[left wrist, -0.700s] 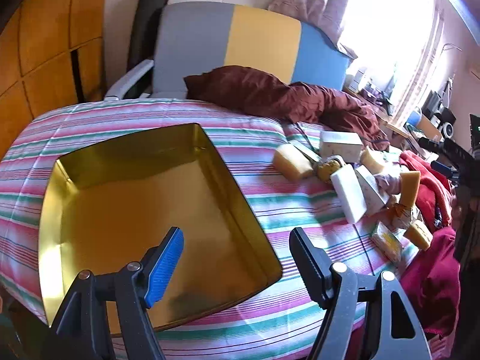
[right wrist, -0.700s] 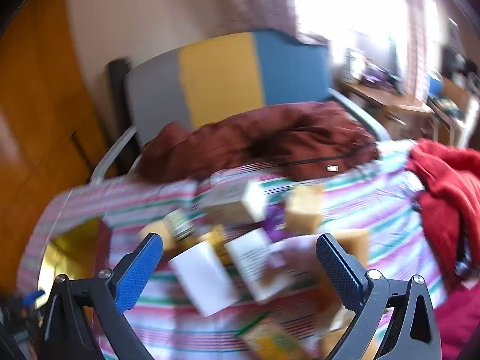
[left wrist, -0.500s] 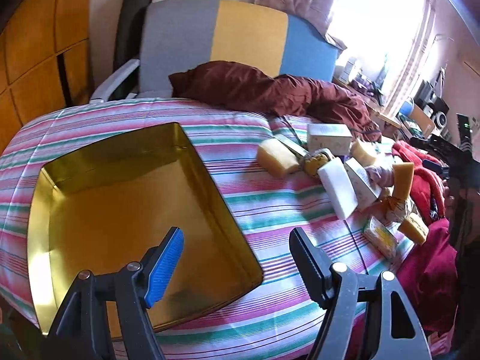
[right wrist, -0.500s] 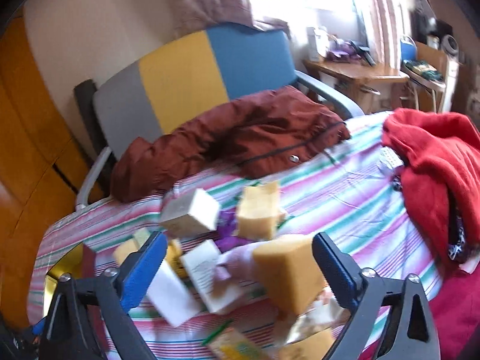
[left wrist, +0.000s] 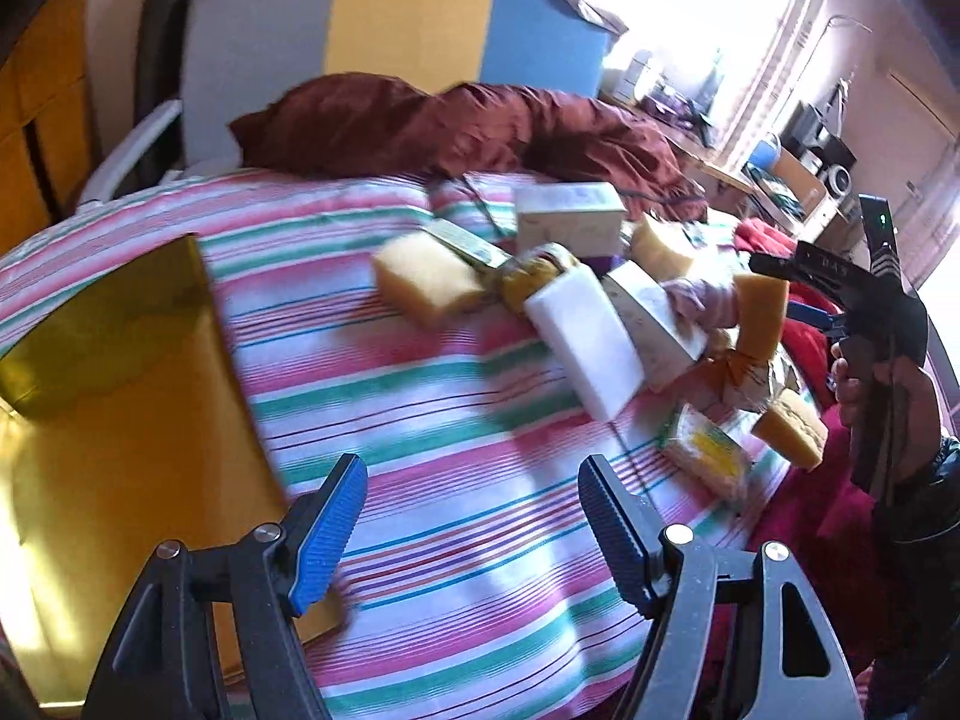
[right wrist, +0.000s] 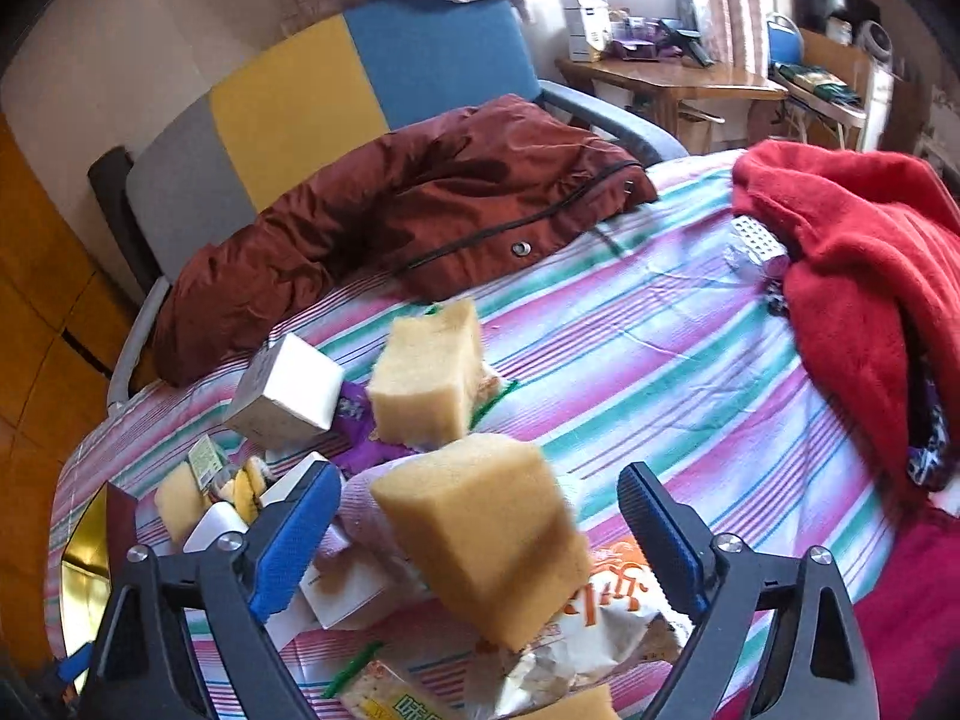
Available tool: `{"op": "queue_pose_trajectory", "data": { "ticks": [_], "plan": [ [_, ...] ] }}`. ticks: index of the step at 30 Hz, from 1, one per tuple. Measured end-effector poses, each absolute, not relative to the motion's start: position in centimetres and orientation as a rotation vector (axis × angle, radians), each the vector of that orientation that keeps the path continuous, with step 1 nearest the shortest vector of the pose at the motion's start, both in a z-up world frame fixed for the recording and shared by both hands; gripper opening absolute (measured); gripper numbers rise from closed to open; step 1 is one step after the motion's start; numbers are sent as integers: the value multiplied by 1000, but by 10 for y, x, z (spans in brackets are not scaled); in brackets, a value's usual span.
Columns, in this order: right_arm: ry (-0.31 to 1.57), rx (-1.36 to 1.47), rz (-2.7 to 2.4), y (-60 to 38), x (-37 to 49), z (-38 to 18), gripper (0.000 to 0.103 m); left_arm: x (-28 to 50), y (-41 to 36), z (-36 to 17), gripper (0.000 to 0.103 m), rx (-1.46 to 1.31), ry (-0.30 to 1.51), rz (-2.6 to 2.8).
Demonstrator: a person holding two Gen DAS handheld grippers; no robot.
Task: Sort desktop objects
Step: 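Grasp a yellow sponge with the right tool while the left tool reaches for the white block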
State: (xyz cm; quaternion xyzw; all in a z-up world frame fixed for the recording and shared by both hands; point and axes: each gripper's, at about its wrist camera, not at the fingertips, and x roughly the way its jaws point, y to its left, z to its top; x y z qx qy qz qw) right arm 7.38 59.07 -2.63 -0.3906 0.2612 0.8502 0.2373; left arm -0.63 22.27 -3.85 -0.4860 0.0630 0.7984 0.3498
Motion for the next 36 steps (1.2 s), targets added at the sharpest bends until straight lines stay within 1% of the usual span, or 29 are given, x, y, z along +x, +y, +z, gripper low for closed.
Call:
{"op": "queue_pose_trajectory", "data": {
  "ticks": [3,7,8,10,12,15,18,23,26,29,36],
  "plan": [
    [768,-1085,2330,595,75,-29,95,-9,241,-45,74,-1293,150,2021],
    [742,-1143,2343,588,70,-32,95,-12,261,-54,74,-1328,143,1977],
    [724,-1162,2344,586,68,-33,94,-14,266,-56,74,-1337,137,1965],
    [689,-1191,2344,582,66,-35,84,-16,276,-60,74,-1354,132,1955],
    [644,-1229,2331,578,64,-38,66,-18,285,-63,74,-1368,127,1947],
    [577,-1231,2346,572,64,-35,60,-24,298,-68,74,-1402,104,1931],
    [550,-1195,2383,567,66,-27,58,-29,312,-71,74,-1427,86,1920],
    [495,-1111,2456,557,68,-12,58,-39,335,-77,74,-1482,64,1955],
    [461,-1078,2506,548,68,-5,58,-45,345,-79,78,-1505,37,1988],
    [421,-1043,2549,540,69,2,58,-49,355,-78,79,-1510,31,2037],
    [401,-988,2633,532,71,12,58,-62,373,-84,79,-1557,34,2101]
  ]
}}
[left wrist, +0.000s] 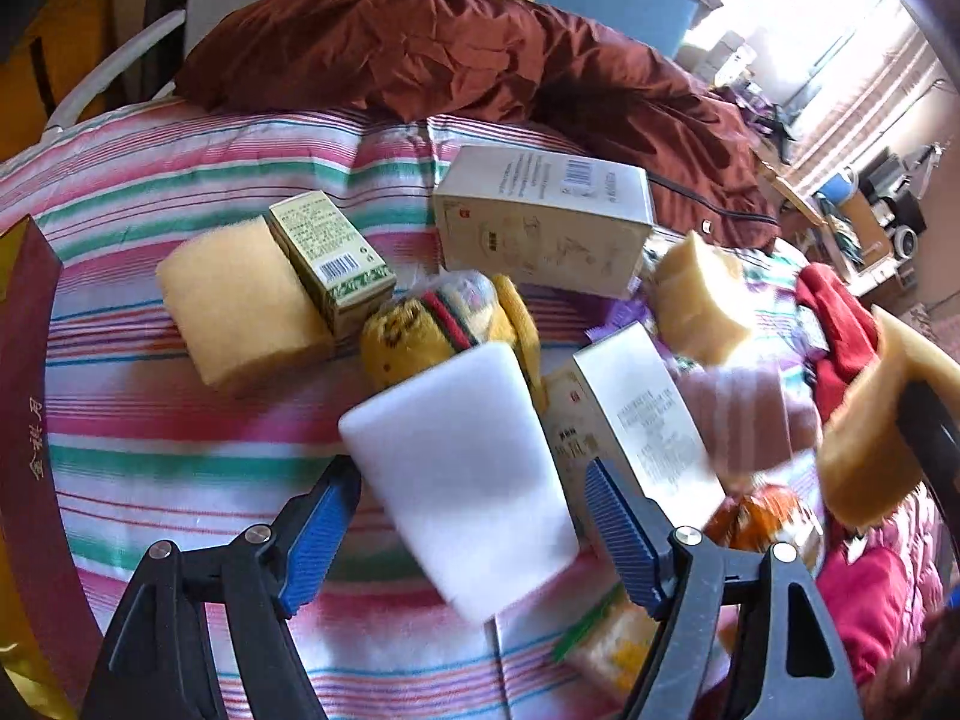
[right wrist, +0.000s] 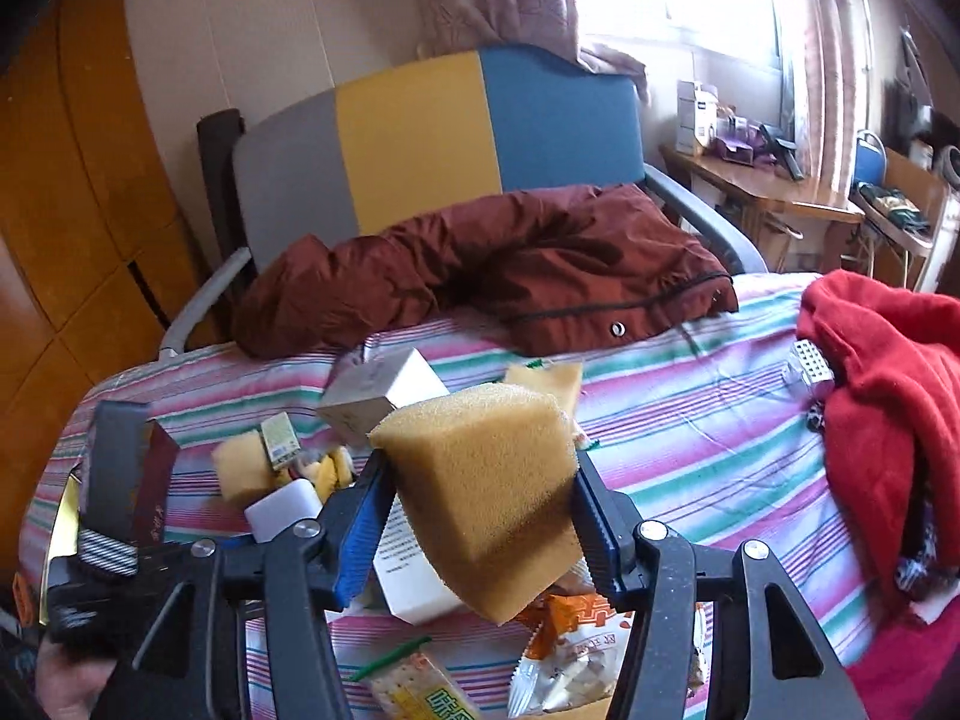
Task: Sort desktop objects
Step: 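Grasp a yellow sponge with the right tool while the left tool reaches for the white block, then grasp the white block with the left tool while the right tool carries the sponge to the gold tray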
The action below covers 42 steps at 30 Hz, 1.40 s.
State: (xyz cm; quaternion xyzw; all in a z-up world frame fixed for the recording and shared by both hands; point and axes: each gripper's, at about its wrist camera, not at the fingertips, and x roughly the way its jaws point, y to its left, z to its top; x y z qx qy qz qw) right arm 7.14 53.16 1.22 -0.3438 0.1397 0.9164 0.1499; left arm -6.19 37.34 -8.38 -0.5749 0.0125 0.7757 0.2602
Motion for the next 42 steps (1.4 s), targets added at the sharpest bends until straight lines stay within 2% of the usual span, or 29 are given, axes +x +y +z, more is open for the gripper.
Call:
{"op": "queue_pose_trajectory", "data": {
  "ticks": [3,7,11,22,28,33,42],
  "plan": [
    [401,-987,2638,530,71,13,58,-68,375,-91,78,-1575,36,2120],
    [406,-975,2653,530,73,14,58,-67,373,-102,68,-1535,95,2119],
    [398,-962,2665,529,74,15,58,-62,364,-108,63,-1479,112,2074],
    [350,-926,2796,512,74,20,58,-33,315,-79,61,-1318,140,2041],
    [315,-1010,2891,489,66,14,58,-25,264,-46,61,-1216,170,2105],
    [285,-1133,2934,461,56,2,58,-29,197,-21,61,-1173,114,2195],
    [281,-1363,3078,364,18,-2,58,-68,66,-23,61,-1254,39,2419]
  ]
}}
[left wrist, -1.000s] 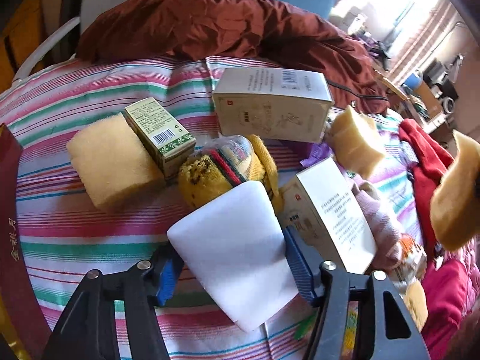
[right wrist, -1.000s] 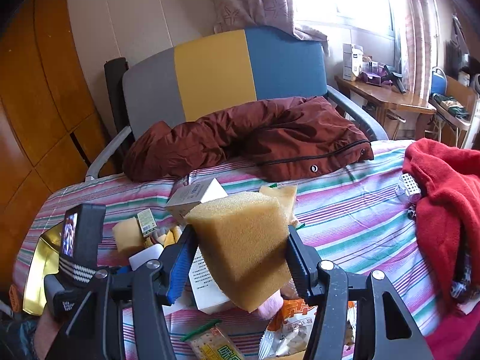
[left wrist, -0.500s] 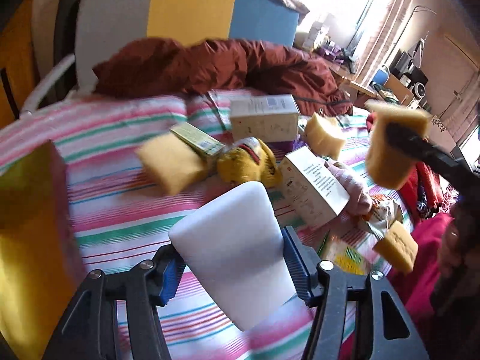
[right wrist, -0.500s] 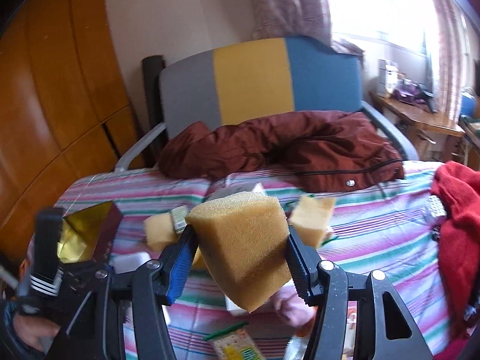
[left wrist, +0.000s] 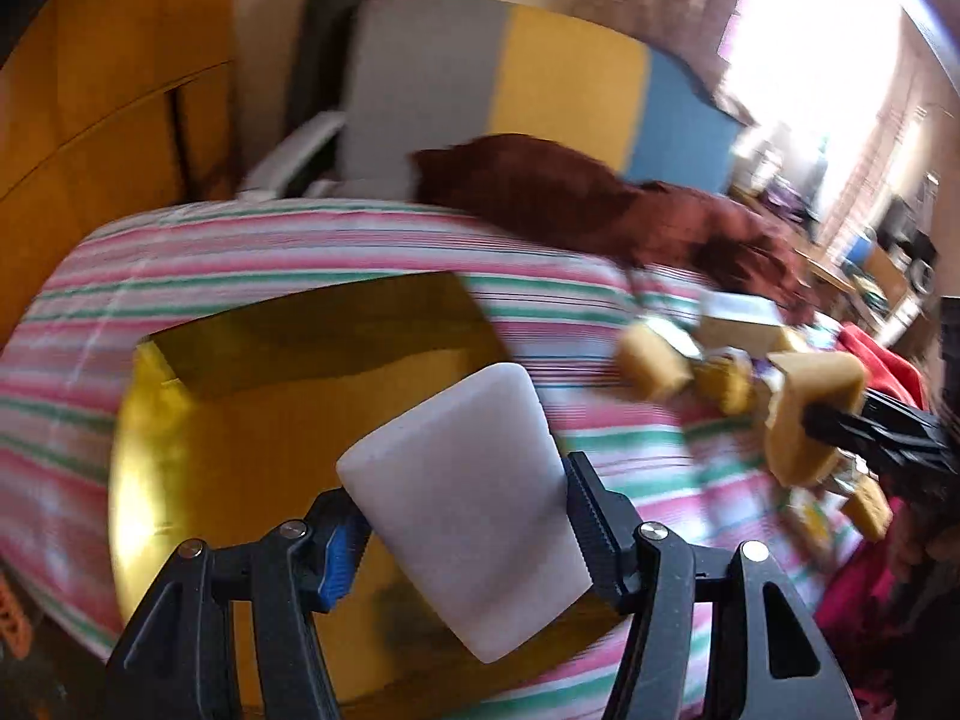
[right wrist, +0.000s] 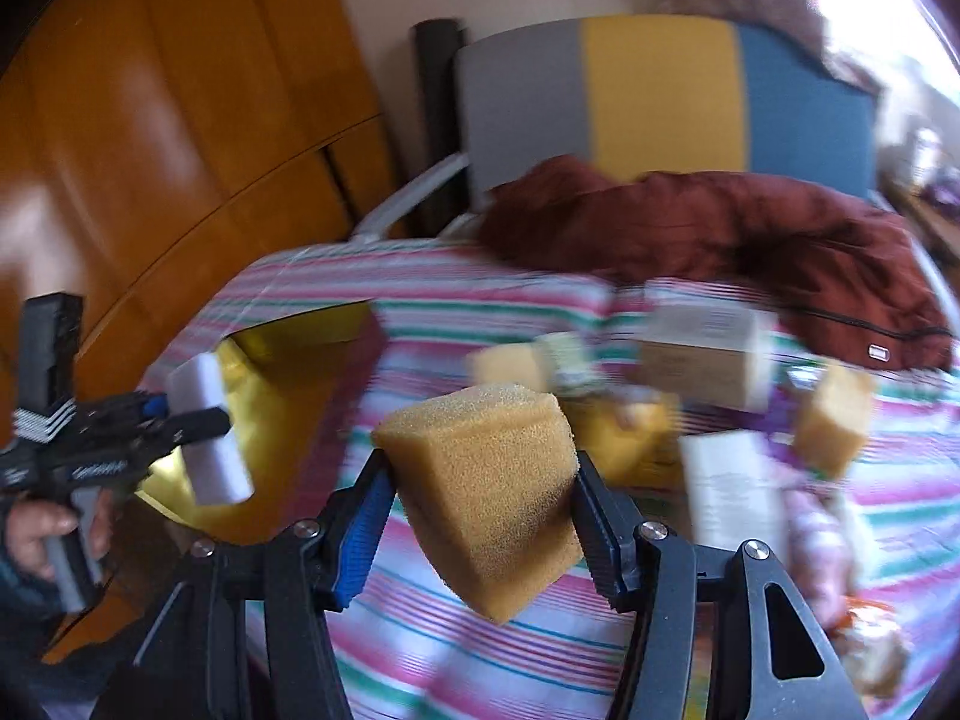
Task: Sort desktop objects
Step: 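Grasp the white block with the left tool while the right tool carries the sponge to the gold tray, then open the left tool over the gold tray while the right tool drops the sponge beside it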
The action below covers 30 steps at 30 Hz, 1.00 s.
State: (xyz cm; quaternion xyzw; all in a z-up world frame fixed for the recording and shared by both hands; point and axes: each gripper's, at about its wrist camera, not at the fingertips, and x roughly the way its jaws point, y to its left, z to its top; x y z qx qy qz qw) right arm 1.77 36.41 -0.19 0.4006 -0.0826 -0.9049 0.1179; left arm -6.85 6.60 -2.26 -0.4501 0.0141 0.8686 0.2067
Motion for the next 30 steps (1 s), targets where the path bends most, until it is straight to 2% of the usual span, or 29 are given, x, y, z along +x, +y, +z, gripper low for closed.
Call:
{"op": "queue_pose_trajectory", "data": {
  "ticks": [6,15,22,23,25,26,27,30],
  "plan": [
    [-199,1200,-2442,262,-33,3,59,-103,1,-41,62,-1334,37,2514],
    [-257,1431,-2275,183,-115,-42,59,-151,-36,-67,63,-1411,61,2562],
    [-413,1510,-2265,168,-154,-61,63,-166,-49,-66,70,-1404,9,2599],
    [-444,1503,-2257,168,-155,-62,64,-165,-53,-65,75,-1397,-8,2609],
    [-488,1480,-2246,170,-155,-60,71,-165,-58,-63,84,-1386,-35,2622],
    [-518,1465,-2232,171,-154,-59,88,-163,-61,-62,84,-1372,-53,2624],
    [-550,1442,-2220,171,-153,-58,100,-164,-62,-61,84,-1372,-60,2627],
    [-547,1404,-2238,171,-146,-51,100,-159,-67,-56,84,-1358,-118,2650]
  ]
}}
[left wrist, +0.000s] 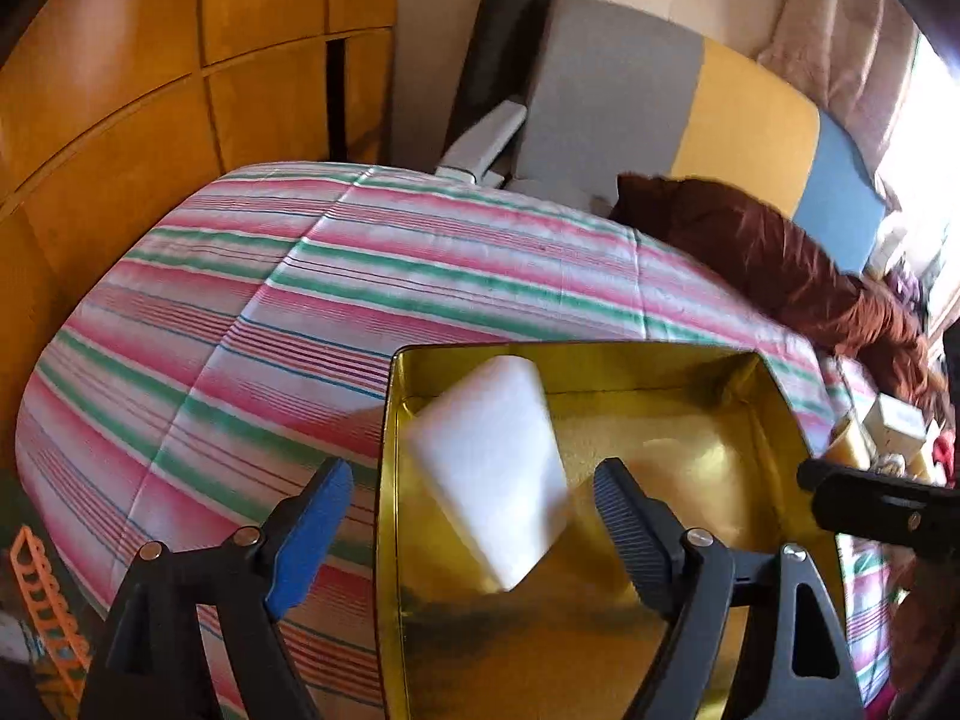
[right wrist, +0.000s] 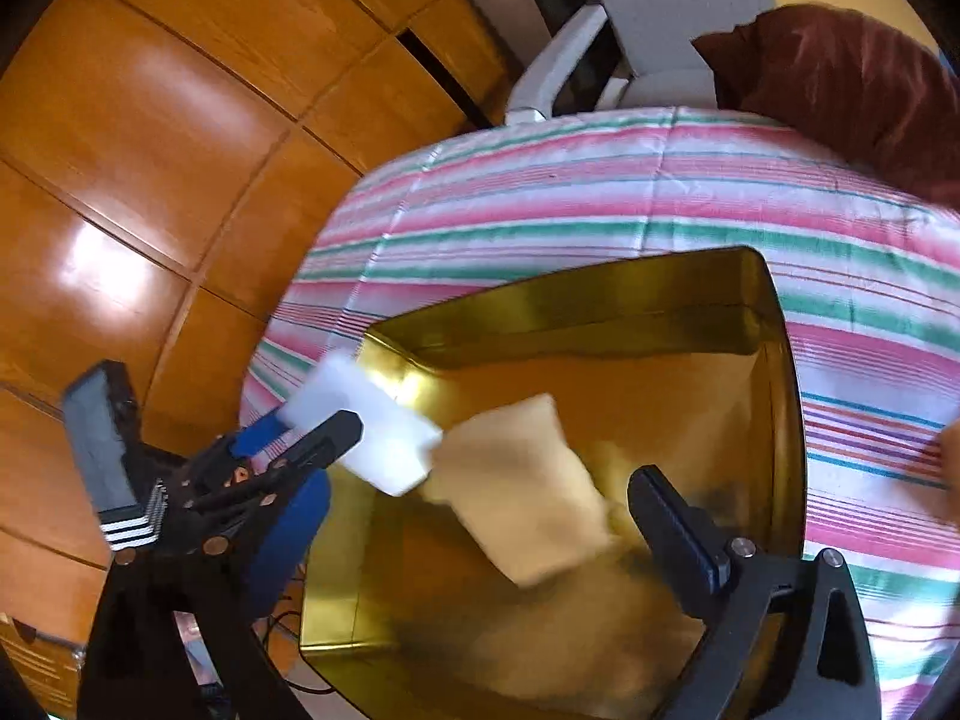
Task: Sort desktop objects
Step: 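Open the left tool over the gold tray while the right tool drops the sponge beside it, then move both tools back to the pile and grasp another yellow sponge with the right tool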
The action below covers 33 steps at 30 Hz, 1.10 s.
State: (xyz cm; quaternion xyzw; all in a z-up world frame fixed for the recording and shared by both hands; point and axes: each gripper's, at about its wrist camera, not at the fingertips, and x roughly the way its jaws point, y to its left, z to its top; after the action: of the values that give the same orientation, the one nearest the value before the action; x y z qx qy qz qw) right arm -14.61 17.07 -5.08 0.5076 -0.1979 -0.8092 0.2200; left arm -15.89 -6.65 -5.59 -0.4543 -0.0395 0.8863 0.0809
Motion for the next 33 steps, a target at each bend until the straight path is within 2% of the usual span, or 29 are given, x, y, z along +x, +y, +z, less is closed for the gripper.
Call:
{"op": "queue_pose_trajectory", "data": {
  "ticks": [8,16,20,31,33],
  "plan": [
    [-399,1337,-2350,179,-108,-36,100,-117,-63,-31,84,-1189,-296,2627],
    [-183,1229,-2511,192,-58,-21,100,-85,-39,-35,84,-1193,-328,2531],
    [-205,1212,-2551,209,-44,-18,100,-76,-29,-37,83,-1215,-351,2482],
    [-339,1288,-2669,284,-1,-32,100,-53,26,-40,83,-1267,-244,2326],
    [-348,1302,-2690,298,8,-32,96,-49,37,-38,83,-1262,-228,2300]
  ]
}}
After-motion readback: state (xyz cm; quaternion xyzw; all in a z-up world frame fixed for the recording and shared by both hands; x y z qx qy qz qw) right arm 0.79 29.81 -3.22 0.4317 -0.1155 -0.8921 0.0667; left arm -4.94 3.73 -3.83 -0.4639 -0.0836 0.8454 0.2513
